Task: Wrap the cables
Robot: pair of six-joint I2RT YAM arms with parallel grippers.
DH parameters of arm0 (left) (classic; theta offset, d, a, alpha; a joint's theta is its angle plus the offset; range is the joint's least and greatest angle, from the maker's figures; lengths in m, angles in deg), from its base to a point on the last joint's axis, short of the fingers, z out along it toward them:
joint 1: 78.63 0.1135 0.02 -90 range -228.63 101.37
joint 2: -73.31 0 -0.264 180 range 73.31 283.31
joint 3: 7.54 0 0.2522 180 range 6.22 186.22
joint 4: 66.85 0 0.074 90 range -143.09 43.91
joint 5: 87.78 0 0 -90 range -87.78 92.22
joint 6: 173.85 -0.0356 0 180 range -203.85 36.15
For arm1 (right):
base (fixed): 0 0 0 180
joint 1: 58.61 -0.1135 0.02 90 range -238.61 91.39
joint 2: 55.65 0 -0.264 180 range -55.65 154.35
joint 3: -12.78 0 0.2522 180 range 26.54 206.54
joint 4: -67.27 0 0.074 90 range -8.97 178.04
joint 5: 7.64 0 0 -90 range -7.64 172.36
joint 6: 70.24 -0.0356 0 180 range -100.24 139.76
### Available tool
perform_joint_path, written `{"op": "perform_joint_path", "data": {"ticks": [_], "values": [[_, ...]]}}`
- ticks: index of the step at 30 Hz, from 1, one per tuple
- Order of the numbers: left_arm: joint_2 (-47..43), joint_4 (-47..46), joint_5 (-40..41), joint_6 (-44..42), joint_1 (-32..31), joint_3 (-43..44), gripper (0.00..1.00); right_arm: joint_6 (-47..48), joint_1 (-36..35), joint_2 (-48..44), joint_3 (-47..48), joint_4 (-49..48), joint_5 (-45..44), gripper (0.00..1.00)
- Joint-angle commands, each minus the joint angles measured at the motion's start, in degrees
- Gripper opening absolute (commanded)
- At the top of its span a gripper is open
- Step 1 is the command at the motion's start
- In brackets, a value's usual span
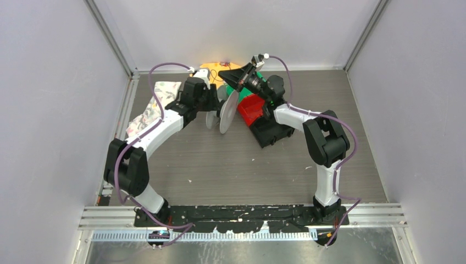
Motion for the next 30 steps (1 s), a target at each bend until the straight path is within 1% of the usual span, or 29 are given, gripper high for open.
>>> {"op": "perform_joint_path", "data": {"ticks": [1,7,11,18,21,24,25,27,30], "values": [[-0.36,-0.62,1.08,-0.74,0.02,0.65,0.53,-0.80,-0.24,-1.44,3.18,-2.59,0.11,0.01],[0.15,0.58,1.57,-0.74,0.01,1.10,0.56,-0.97,-0.21,-1.33,3.68,-2.77,0.65,0.01],[0.43,-0.17,1.52,-0.54,0.01,1.18,0.54,-0.99,-0.21,-1.34,3.37,-2.94,0.66,0.01],[0.88,-0.08,1.58,0.12,0.03,1.92,0.31,-0.89,-0.22,-1.44,3.06,-2.66,0.92,0.01],[0.62,0.05,1.66,0.38,0.02,2.06,0.16,-0.73,-0.16,-1.40,2.89,-2.45,0.92,0.00],[0.58,1.28,2.23,0.43,0.01,2.50,0.13,-0.52,-0.11,-1.11,2.62,-2.41,0.84,0.01],[0.63,1.97,2.51,0.36,0.02,2.82,0.11,-0.39,0.00,-1.02,2.45,-2.36,0.76,0.01],[0.82,3.30,3.06,0.15,0.02,3.65,0.02,-0.36,0.38,-1.01,1.72,-2.35,0.52,0.01],[0.61,4.82,3.30,-0.13,0.09,4.22,0.01,-0.23,1.56,-1.51,0.32,-1.81,0.35,0.01]]}}
